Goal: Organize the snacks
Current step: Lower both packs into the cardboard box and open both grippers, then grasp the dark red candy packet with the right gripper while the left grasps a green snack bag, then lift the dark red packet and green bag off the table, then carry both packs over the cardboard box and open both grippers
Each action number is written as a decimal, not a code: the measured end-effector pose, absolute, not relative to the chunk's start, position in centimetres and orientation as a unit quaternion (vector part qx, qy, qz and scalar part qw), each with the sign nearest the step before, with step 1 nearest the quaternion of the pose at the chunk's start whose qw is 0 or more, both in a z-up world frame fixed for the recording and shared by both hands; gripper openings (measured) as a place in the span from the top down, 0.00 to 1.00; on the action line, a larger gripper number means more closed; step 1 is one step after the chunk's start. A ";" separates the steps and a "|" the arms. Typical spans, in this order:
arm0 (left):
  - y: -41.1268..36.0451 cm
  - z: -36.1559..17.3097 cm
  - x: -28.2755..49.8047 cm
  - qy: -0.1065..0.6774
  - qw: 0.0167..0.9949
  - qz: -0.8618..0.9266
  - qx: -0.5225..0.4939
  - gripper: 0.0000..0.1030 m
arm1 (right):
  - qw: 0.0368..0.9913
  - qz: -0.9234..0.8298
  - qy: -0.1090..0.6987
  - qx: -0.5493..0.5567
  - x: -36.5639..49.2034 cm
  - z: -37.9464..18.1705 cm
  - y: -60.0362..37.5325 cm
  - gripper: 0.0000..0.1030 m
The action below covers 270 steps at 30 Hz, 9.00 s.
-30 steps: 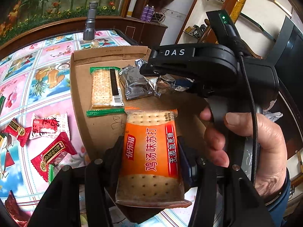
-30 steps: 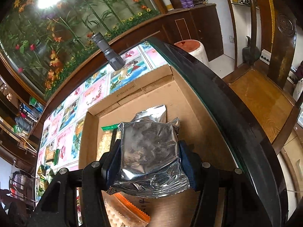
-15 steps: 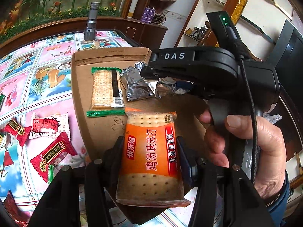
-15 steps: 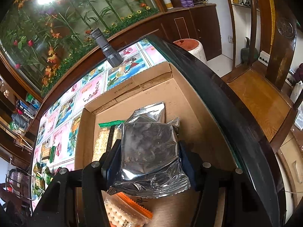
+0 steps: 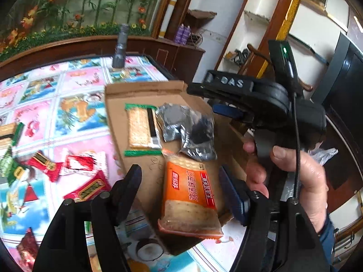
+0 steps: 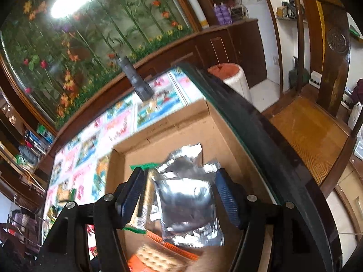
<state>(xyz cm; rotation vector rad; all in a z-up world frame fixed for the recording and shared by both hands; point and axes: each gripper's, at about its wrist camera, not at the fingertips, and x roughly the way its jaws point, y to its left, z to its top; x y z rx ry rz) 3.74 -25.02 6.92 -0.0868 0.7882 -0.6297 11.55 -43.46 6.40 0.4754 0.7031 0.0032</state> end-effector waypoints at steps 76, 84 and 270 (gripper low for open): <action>6.4 1.6 5.8 0.408 0.903 -0.014 -0.136 0.66 | 0.844 0.328 0.421 -0.051 6.2 1.8 -14.3 0.69; 0.6 4.0 3.6 0.326 0.944 -0.034 -0.015 0.66 | 0.873 0.289 0.393 -0.011 6.9 2.9 -16.2 0.69; -26.4 5.6 5.9 0.391 0.864 -0.311 -0.057 0.39 | 0.905 -0.011 0.336 0.260 11.1 5.8 -42.8 0.60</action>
